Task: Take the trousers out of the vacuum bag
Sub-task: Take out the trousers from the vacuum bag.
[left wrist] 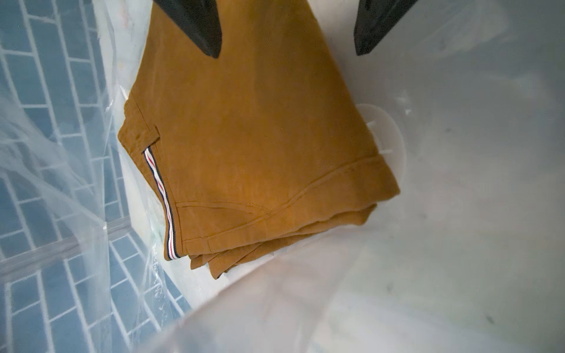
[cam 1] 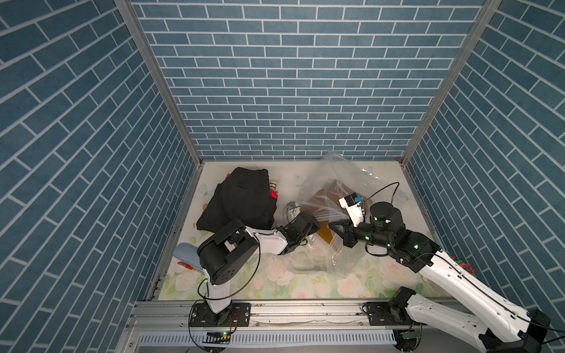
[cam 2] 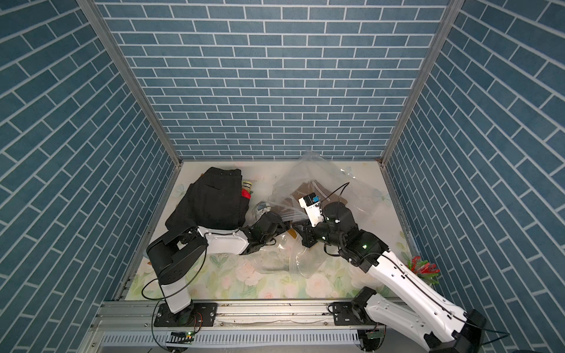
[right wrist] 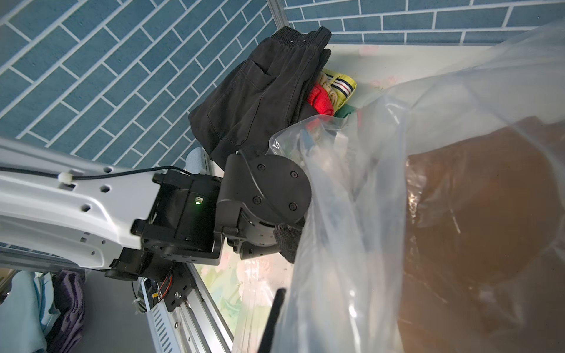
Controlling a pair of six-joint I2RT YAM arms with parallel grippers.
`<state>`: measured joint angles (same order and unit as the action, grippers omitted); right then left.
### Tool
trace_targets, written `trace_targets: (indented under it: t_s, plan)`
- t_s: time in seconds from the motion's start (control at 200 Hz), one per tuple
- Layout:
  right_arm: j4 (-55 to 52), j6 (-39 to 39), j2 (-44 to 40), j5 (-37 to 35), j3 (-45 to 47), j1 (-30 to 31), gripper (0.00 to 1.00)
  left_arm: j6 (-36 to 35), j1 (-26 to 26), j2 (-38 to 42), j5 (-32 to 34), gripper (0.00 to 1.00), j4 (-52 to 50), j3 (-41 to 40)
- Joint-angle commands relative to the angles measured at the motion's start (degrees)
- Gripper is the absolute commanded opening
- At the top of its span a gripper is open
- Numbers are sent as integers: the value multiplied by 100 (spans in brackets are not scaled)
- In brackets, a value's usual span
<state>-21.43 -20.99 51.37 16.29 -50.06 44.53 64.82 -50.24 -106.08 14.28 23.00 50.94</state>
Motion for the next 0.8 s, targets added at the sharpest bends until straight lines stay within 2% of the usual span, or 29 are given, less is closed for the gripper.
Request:
trace_targets:
  t_s: [0.0, 0.33, 0.6, 0.7, 0.795]
  plan:
    - [283, 148, -93, 28, -48, 47, 0, 222, 216, -255, 190, 72, 173, 91]
    - [264, 175, -145, 49, -13, 56, 0, 541, 354, -683, 546, 67, 959, 65]
    - [150, 210, -250, 58, -39, 67, 0, 584, 477, -1077, 414, 62, 1716, 40]
    - [132, 218, -264, 49, -27, 68, 0, 549, 519, -1179, 326, 54, 2006, 25]
    - [113, 218, -253, -54, 21, 75, 0, 238, 531, -1239, 269, 39, 2098, 124]
